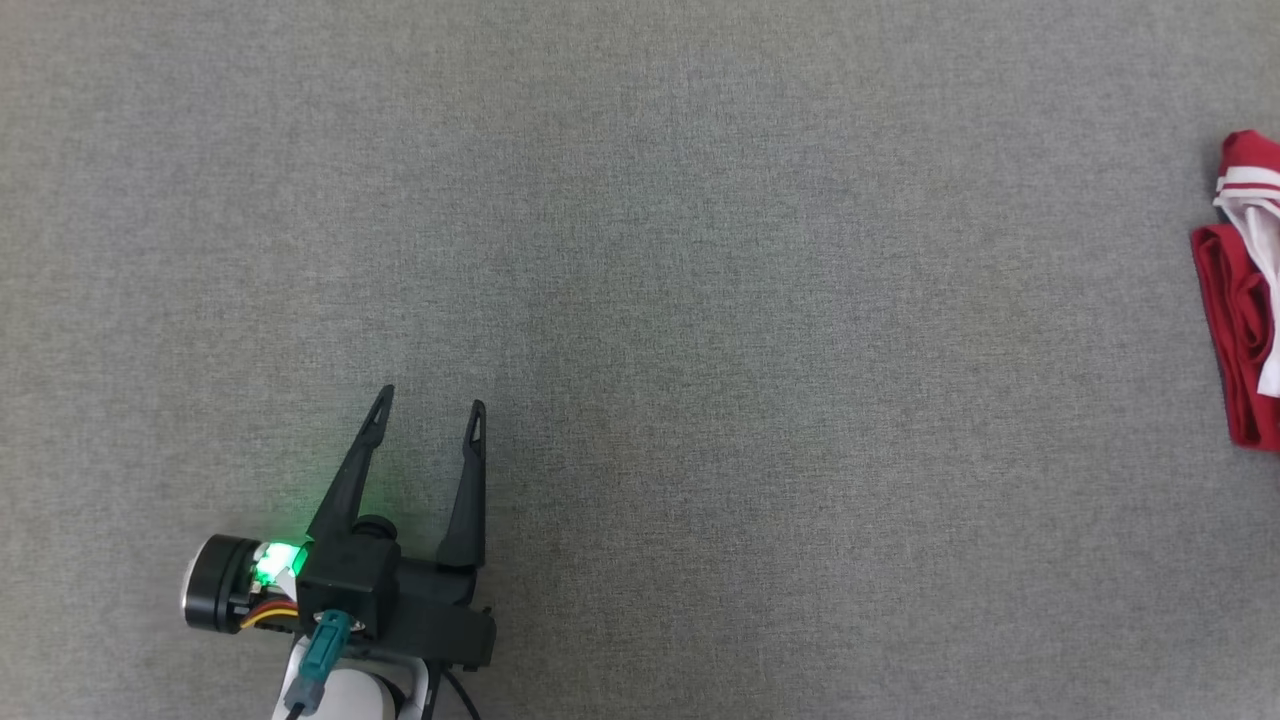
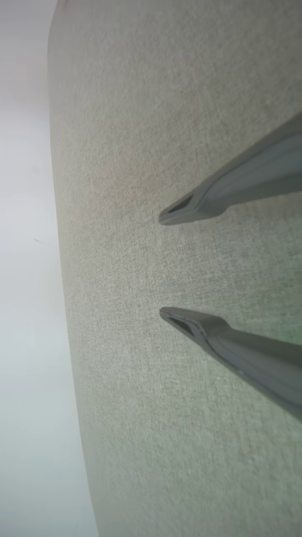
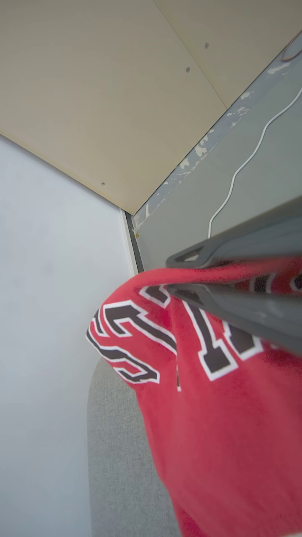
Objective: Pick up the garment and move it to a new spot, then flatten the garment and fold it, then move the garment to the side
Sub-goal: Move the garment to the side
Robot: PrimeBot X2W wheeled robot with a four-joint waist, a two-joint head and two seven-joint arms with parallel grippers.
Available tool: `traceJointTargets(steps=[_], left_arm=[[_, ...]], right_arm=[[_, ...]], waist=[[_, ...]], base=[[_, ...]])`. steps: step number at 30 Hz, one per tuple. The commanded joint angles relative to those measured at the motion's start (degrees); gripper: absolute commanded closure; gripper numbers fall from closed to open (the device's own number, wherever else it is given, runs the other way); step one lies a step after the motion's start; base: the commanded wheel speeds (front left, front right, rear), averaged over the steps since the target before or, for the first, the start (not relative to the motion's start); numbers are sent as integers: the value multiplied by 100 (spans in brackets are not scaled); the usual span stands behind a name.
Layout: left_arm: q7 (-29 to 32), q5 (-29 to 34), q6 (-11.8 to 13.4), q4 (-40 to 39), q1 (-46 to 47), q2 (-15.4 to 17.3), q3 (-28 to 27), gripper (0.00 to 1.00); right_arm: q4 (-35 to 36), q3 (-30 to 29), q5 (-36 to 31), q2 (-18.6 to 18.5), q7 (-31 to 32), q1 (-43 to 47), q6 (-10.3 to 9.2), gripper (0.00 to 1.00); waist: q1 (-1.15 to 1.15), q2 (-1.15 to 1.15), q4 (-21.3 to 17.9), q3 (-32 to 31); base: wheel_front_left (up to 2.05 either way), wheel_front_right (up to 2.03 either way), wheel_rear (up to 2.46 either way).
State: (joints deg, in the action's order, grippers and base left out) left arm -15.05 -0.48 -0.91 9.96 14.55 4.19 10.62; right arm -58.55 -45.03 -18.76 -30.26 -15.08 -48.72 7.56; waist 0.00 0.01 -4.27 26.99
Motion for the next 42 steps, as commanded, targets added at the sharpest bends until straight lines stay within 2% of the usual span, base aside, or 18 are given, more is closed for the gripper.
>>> traceJointTargets(steps=[1,4,7,11,12,15,19,20,22,25,29,36,42], left_arm=[[-17,17,34,15,85,46,-35,0],[-17,-34,59,50,54,29,-60,0],[-17,-101,112,75,-12,8,-126,0],[-17,-156,148,145,-125,-19,-231,0],[-17,-156,148,145,-125,-19,-231,0],[-17,-206,174,175,-236,-34,-318,0],[-17,-277,184,225,-446,-67,-431,0],[-17,-322,181,247,-556,-82,-486,0],[-17,-370,175,297,-692,-95,-540,0],[-17,-389,160,395,-895,-104,-625,0],[-17,-430,172,491,-1173,-114,-775,0],[-17,-426,93,612,-1574,-129,-910,0],[-17,-381,36,664,-1740,-129,-942,0]], right_arm=[[110,-77,-106,41,-8,-98,-17,0],[279,-64,-198,171,-5,-159,-17,0],[481,289,-57,288,-6,-194,-17,0],[821,1193,499,420,-5,7,-17,0],[821,1193,499,420,-5,7,-17,0],[1204,1954,1100,549,-4,327,-17,0],[1833,2672,1743,860,-4,916,-17,0],[2133,2906,1914,1096,-5,1242,-17,0],[2411,2973,2140,1358,-5,1549,-17,0],[2744,3186,2222,1782,-5,2098,-17,0],[2980,3367,2203,2169,-5,2818,-17,0],[3120,3646,2197,2548,-5,3788,-17,0],[3136,4037,2292,2704,-5,4141,-17,0]], waist=[[0,-1,5,-36],[0,-1,11,-132],[0,-1,17,-270],[0,-1,32,-513],[0,-1,32,-513],[0,-1,58,-739],[0,-1,114,-1077],[0,-1,152,-1249],[0,-1,196,-1412],[0,-1,250,-1663],[0,-1,331,-1989],[0,-1,468,-2505],[0,-1,497,-2731]], base=[[0,0,0],[0,0,0],[0,0,0],[0,0,0],[0,0,0],[0,0,0],[0,0,0],[0,0,0],[0,0,0],[0,0,0],[0,0,0],[0,0,0],[0,0,0]])
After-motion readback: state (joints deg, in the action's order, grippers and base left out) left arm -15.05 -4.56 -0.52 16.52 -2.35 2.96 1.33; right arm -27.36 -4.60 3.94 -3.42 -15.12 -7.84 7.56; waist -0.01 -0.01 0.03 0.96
